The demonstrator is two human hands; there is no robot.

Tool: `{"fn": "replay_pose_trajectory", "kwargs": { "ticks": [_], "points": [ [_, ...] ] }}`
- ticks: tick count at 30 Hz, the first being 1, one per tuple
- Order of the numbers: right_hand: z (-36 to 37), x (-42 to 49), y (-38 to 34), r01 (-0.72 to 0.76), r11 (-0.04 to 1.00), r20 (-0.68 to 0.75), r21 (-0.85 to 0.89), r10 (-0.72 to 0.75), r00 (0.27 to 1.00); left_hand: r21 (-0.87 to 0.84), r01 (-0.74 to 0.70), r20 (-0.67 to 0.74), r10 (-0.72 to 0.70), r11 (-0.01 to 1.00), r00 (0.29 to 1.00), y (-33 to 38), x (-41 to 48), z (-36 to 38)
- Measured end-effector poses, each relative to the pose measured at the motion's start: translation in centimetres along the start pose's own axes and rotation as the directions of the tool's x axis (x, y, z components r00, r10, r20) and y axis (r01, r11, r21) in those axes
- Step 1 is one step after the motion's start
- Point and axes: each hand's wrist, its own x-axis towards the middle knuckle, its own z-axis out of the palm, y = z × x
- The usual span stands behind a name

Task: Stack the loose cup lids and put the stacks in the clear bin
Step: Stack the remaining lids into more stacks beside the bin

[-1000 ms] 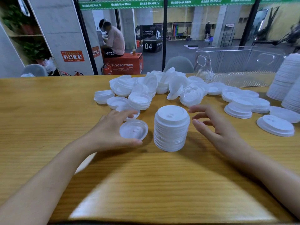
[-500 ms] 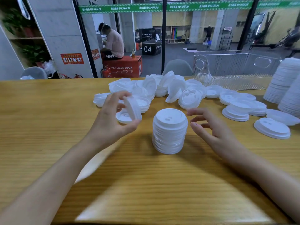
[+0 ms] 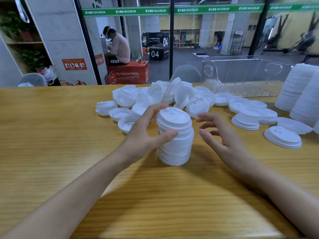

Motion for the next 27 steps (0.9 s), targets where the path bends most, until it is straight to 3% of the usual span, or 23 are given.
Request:
{"fn": "replay_pose_trajectory", "kwargs": {
  "ticks": [10, 21, 27],
  "points": [
    [-0.1, -0.3, -0.6, 0.098, 0.995, 0.068, -0.020, -0.096, 0.993, -0.005, 0.014, 0.071, -0.014, 1.000, 0.997, -0.5, -0.2, 0.0],
    [0.0, -0.4, -0.5, 0.087, 0.996, 0.092, -0.035, -0.084, 0.992, 0.036, 0.036, 0.095, -0.039, 0.999, 0.995, -1.0, -0.3, -0.4],
    [0.4, -0.4, 0.3, -0.012, 0.996, 0.179, -0.085, 0.027, 0.984, 0.269, -0.023, 0.158, -0.021, 0.963, 0.987, -2.3, -1.5, -0.9]
  ]
}}
